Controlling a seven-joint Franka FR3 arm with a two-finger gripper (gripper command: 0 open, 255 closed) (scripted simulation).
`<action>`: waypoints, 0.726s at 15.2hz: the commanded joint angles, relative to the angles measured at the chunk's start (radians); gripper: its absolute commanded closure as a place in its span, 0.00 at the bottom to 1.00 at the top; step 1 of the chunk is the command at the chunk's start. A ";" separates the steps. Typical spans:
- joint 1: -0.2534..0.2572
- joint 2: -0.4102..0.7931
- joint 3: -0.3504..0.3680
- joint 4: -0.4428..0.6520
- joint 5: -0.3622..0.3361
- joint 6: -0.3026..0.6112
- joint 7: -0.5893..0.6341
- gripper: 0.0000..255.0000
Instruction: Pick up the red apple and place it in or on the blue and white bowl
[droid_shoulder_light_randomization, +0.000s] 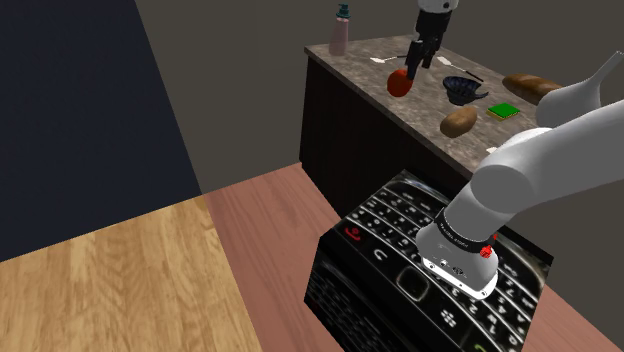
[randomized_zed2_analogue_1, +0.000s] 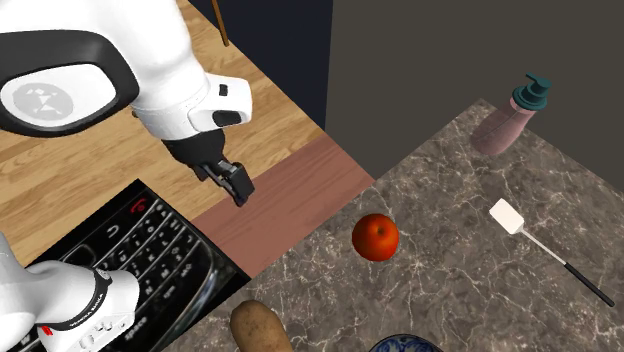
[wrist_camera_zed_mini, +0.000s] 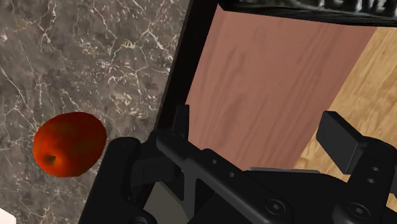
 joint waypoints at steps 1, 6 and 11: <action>-0.004 0.065 -0.035 0.036 -0.011 0.050 -0.041 0.00; -0.013 0.214 -0.120 0.122 -0.011 0.163 -0.150 0.00; -0.020 0.381 -0.195 0.238 0.040 0.258 -0.275 0.00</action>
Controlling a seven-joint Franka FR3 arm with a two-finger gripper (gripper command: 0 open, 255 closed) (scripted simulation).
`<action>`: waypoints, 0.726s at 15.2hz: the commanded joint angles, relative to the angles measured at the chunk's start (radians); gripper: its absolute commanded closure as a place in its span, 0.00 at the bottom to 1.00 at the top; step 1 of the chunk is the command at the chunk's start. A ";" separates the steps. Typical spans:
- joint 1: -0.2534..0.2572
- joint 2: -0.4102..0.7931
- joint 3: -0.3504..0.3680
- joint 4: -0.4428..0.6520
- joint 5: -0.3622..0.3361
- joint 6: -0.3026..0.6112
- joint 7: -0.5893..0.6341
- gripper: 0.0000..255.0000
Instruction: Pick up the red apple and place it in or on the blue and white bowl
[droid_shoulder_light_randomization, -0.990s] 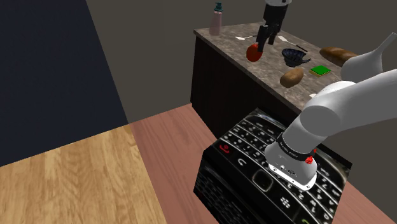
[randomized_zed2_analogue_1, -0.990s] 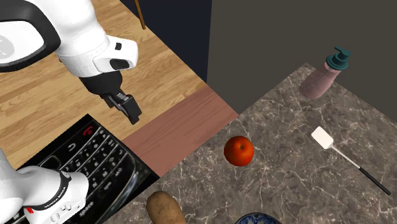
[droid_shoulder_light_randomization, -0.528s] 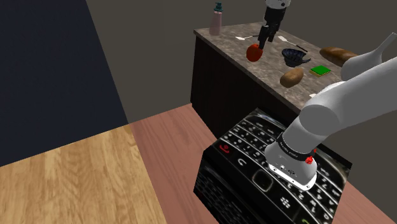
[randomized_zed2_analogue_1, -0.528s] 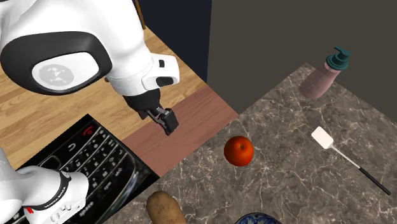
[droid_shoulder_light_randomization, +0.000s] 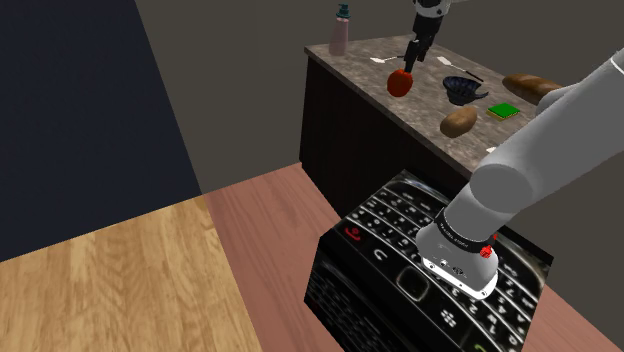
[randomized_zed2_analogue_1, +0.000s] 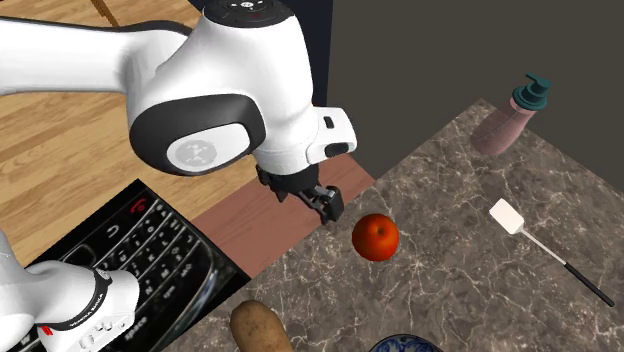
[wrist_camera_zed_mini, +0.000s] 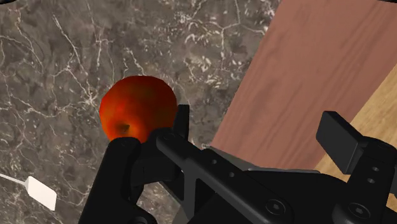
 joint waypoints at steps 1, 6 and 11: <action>-0.005 0.072 -0.029 0.057 0.030 0.033 -0.058 0.00; -0.036 0.259 -0.072 0.211 0.143 0.094 -0.204 0.00; -0.084 0.396 -0.074 0.331 0.235 0.123 -0.302 0.00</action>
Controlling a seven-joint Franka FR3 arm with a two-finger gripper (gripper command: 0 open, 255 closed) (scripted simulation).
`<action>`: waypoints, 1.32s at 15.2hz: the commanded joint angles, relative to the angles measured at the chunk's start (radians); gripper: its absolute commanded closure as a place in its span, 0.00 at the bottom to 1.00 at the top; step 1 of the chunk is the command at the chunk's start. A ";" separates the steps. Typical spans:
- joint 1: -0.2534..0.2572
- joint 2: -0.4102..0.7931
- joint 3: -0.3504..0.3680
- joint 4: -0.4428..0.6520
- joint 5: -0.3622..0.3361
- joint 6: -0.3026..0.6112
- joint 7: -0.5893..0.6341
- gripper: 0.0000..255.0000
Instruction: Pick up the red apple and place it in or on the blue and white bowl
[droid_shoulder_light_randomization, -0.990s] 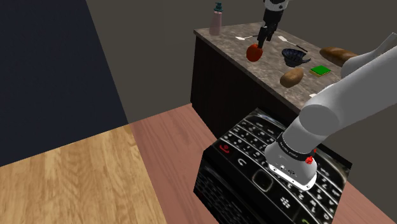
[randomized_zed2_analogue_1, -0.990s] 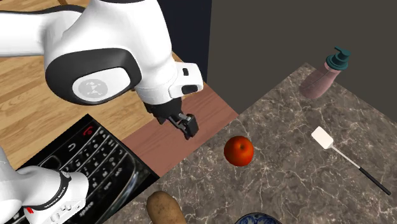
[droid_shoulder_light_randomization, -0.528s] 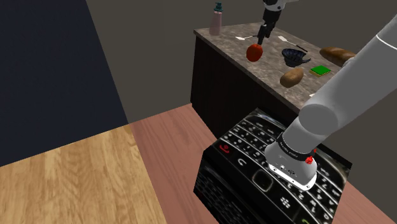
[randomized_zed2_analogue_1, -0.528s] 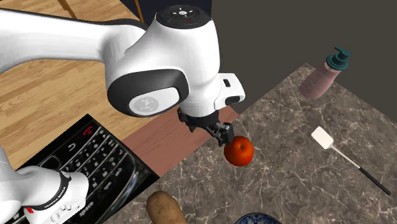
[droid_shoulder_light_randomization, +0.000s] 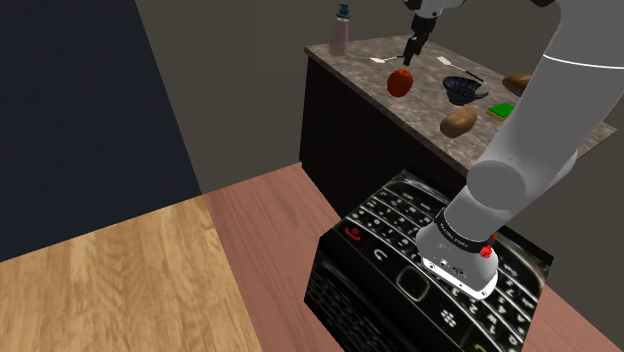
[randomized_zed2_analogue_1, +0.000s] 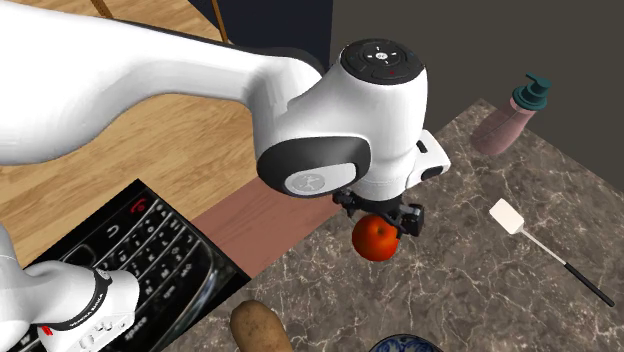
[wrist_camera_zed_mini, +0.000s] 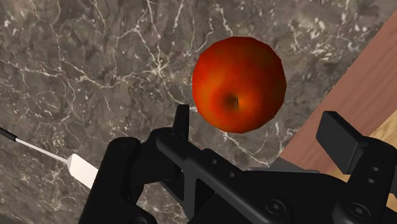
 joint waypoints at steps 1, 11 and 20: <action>-0.009 0.025 0.002 0.008 0.016 0.018 -0.014 0.00; -0.023 0.070 0.008 -0.013 0.043 0.079 -0.032 0.00; -0.023 0.070 0.008 -0.012 0.043 0.079 -0.031 1.00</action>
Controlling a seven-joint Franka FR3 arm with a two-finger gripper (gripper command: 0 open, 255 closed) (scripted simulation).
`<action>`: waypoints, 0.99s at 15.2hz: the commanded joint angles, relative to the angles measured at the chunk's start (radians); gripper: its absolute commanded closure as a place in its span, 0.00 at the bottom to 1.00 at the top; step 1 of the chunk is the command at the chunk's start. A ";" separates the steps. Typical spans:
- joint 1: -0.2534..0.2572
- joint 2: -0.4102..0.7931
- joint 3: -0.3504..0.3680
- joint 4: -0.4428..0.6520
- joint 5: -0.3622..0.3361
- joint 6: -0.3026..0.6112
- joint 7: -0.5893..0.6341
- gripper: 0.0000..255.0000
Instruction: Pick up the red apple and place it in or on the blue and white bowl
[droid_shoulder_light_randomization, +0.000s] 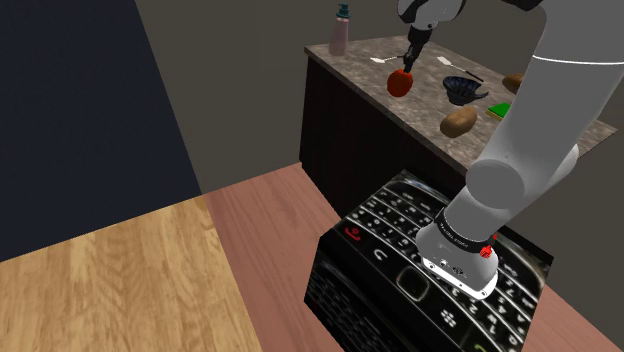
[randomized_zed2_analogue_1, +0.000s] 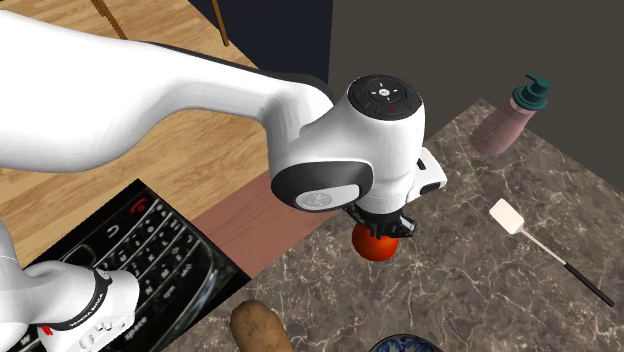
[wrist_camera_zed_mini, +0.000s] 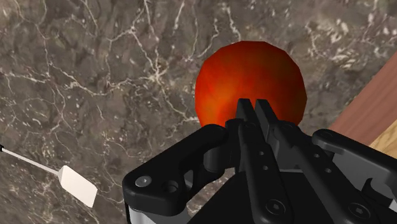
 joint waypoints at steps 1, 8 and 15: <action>0.000 0.000 0.000 0.000 0.000 0.000 0.000 1.00; 0.004 -0.022 -0.005 0.028 -0.012 -0.048 0.004 1.00; 0.010 -0.054 -0.010 0.085 -0.029 -0.134 0.007 1.00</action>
